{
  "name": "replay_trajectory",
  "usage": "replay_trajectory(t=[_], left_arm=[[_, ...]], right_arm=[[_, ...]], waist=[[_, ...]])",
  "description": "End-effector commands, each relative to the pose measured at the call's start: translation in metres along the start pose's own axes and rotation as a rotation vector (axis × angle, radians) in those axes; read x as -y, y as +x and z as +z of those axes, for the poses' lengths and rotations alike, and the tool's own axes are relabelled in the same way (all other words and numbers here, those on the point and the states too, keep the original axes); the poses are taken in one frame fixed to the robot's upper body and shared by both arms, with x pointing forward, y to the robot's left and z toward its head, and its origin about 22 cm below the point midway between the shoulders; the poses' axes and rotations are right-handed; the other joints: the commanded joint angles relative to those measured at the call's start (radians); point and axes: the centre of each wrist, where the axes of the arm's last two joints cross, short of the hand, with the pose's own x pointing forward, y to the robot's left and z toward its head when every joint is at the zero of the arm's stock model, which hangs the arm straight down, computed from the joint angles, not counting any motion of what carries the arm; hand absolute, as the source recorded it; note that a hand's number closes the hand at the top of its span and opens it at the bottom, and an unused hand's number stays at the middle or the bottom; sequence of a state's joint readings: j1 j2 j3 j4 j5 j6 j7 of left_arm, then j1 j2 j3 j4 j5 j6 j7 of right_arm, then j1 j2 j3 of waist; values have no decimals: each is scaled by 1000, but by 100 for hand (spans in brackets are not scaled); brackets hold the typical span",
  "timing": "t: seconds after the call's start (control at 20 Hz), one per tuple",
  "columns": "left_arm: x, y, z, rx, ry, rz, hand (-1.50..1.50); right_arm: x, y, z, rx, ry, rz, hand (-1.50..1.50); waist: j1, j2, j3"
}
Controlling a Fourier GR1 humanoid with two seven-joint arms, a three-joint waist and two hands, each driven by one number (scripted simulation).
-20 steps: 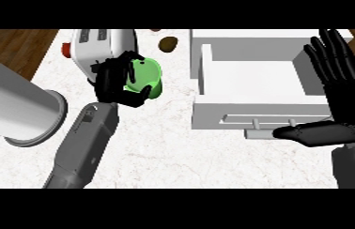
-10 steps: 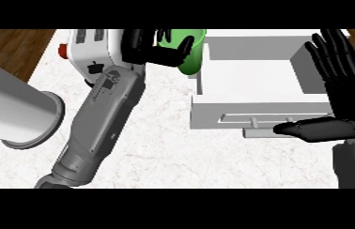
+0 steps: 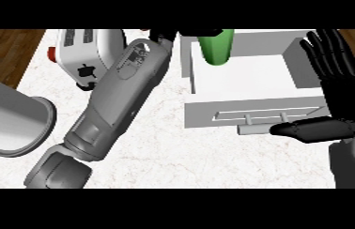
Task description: Pick up the cup, place it into the drawer and close the drawer
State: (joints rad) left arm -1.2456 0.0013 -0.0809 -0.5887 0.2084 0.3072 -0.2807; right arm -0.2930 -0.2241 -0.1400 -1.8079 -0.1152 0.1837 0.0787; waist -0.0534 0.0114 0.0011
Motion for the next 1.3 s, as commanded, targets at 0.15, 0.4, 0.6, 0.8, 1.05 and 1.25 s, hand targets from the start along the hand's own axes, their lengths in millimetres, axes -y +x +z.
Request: replay_trajectory(t=[0.15, 0.4, 0.6, 0.8, 1.05, 1.25], left_arm=[[13, -18, 0, -127, 9, -148, 150], [15, -23, 1, -239, -125, -182, 150], [8, -55, 25, -283, -158, -196, 150], [11, -50, 21, -259, -146, -183, -150], [11, -46, 21, -207, -87, -22, -150], [13, -40, 21, -113, -92, 123, -150]], right_arm=[[1, 1, -2, 38, 40, -23, -150], [-8, 2, -23, 43, 53, -17, -150], [-5, 11, -21, 65, 97, -32, -150], [-18, 4, -24, 80, 116, -56, -150], [-35, 6, -35, 86, 308, -160, -150], [-67, 13, -37, 128, 545, -231, 150]], waist=[[-62, 15, 1], [-79, 27, 2], [-123, 28, 2], [-146, 42, 1], [-149, 44, 0], [-150, 43, -2]])
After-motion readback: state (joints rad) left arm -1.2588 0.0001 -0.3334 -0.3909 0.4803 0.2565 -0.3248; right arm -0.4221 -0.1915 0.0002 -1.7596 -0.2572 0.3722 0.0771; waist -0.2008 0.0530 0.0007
